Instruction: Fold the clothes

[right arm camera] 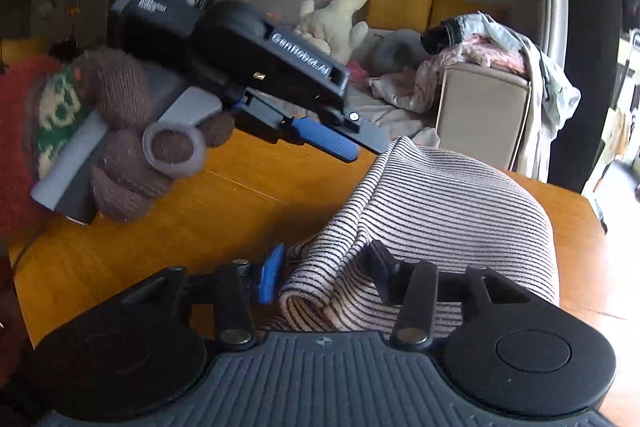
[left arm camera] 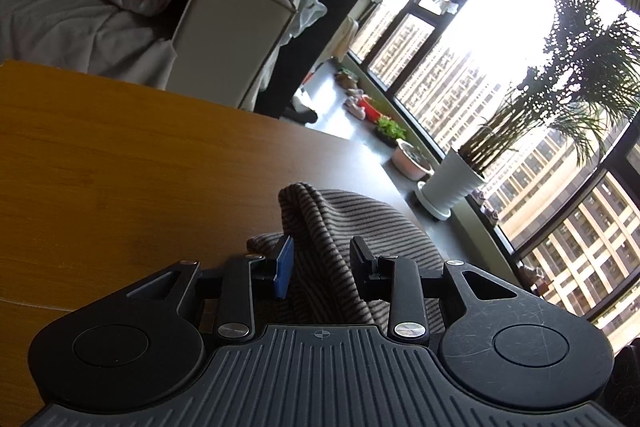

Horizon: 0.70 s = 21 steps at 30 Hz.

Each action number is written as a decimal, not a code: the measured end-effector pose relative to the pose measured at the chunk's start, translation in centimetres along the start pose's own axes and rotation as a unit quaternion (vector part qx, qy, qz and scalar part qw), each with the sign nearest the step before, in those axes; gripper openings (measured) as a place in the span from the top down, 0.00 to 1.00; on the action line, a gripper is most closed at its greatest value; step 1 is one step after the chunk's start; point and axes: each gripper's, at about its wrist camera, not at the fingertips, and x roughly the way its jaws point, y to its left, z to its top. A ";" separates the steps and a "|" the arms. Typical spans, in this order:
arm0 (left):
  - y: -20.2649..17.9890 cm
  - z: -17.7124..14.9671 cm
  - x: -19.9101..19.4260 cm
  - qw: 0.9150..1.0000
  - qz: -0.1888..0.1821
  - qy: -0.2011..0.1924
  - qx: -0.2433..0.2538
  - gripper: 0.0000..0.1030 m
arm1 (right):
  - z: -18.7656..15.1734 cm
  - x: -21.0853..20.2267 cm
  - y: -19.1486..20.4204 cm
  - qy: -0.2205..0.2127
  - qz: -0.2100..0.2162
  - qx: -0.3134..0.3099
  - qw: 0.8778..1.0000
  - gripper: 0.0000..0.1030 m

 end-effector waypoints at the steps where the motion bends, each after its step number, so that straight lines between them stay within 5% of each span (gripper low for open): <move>1: -0.4 -0.2 -0.1 1.000 -0.008 0.003 0.005 0.67 | 0.0 0.0 0.5 0.001 -0.006 -0.008 1.000 0.45; 14: -1.9 -3.0 1.5 0.999 -0.009 0.046 0.025 0.68 | -1.8 -2.5 3.6 0.002 -0.089 -0.133 0.987 0.57; 18: -2.0 -3.2 -0.1 0.999 -0.016 0.036 0.031 0.67 | -1.6 -3.2 2.4 -0.005 -0.085 -0.082 0.993 0.89; 21: -1.4 -3.4 -1.6 0.999 -0.024 0.031 0.024 0.68 | -0.5 -4.1 0.7 -0.019 -0.067 -0.017 0.997 0.91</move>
